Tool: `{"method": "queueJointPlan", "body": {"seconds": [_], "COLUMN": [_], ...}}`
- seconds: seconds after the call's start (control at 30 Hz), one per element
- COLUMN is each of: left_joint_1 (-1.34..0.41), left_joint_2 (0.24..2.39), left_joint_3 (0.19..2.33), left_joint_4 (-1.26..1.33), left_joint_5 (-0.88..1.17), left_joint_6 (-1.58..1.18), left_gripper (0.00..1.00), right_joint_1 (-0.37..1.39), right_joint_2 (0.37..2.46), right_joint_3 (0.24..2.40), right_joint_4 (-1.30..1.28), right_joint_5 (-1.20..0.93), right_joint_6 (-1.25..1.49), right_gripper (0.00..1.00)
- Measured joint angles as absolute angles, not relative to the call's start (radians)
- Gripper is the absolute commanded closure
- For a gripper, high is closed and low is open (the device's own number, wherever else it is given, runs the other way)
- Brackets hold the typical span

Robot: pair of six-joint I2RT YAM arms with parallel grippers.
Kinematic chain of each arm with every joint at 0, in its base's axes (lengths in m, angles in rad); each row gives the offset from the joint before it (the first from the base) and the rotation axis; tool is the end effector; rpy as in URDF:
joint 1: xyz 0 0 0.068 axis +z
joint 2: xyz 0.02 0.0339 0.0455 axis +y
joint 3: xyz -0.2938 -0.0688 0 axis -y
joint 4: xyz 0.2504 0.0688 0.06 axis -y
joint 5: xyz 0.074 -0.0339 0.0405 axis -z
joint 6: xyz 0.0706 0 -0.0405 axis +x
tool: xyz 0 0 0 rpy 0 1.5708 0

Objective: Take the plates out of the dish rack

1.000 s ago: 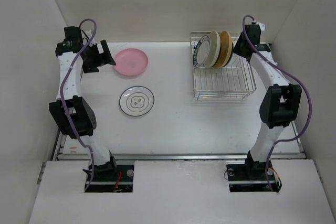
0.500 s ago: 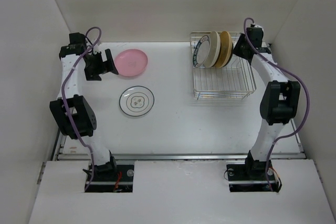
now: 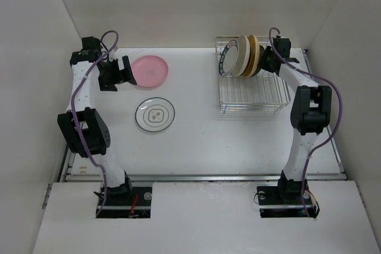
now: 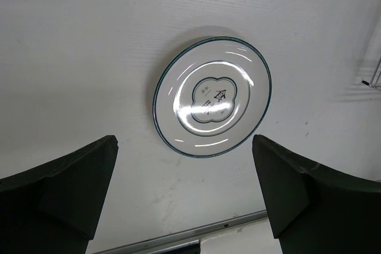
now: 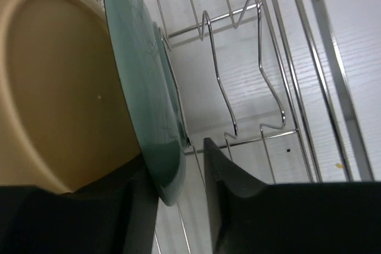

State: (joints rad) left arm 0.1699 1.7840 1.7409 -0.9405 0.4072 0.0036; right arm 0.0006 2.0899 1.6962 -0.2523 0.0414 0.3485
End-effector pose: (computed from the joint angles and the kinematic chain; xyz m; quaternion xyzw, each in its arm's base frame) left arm 0.4106 0.0421 0.3342 -0.0195 0.9391 -0.1683 0.2991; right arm 0.5354 -0.0026 0.2409 0.1640 0.8797 0.0592 0.4424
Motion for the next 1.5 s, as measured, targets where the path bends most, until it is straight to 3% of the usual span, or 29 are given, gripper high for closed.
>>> {"method": "queueJointPlan", "body": {"seconds": [0.07, 0.1, 0.3, 0.57, 0.83, 0.97, 1.1, 1.2, 1.5], "left_joint_1": [0.170, 0.170, 0.170, 0.170, 0.170, 0.160, 0.112, 0.054, -0.004], "left_joint_2": [1.784, 1.784, 1.784, 1.780, 1.775, 1.744, 1.666, 1.596, 1.453], "left_joint_3": [1.741, 1.741, 1.741, 1.741, 1.815, 1.855, 1.855, 1.843, 1.724], "left_joint_4": [-0.941, -0.941, -0.941, -0.945, -1.038, -1.084, -1.135, -1.163, -1.196], "left_joint_5": [0.407, 0.407, 0.406, 0.410, 0.427, 0.471, 0.542, 0.608, 0.593], "left_joint_6": [0.004, 0.004, 0.004, 0.011, 0.064, 0.122, 0.196, 0.260, 0.324], "left_gripper": [0.05, 0.05, 0.05, 0.05, 0.05, 0.05, 0.04, 0.03, 0.02], "right_joint_1": [0.002, 0.003, 0.007, 0.000, 0.042, 0.082, 0.142, 0.218, 0.505], "right_joint_2": [2.106, 2.109, 2.093, 1.907, 1.734, 1.570, 1.306, 1.220, 1.507], "right_joint_3": [1.700, 1.702, 1.691, 1.641, 1.773, 1.662, 1.442, 1.362, 1.314], "right_joint_4": [-0.253, -0.253, -0.261, -0.297, -0.387, -0.403, -0.346, -0.282, -0.285], "right_joint_5": [0.034, 0.030, 0.097, 0.207, 0.472, 0.529, 0.291, 0.032, -0.434], "right_joint_6": [0.356, 0.356, 0.320, 0.322, 0.337, 0.327, 0.311, 0.307, 0.302], "right_gripper": [0.73, 0.82, 1.00, 1.00, 1.00, 1.00, 1.00, 1.00, 1.00]}}
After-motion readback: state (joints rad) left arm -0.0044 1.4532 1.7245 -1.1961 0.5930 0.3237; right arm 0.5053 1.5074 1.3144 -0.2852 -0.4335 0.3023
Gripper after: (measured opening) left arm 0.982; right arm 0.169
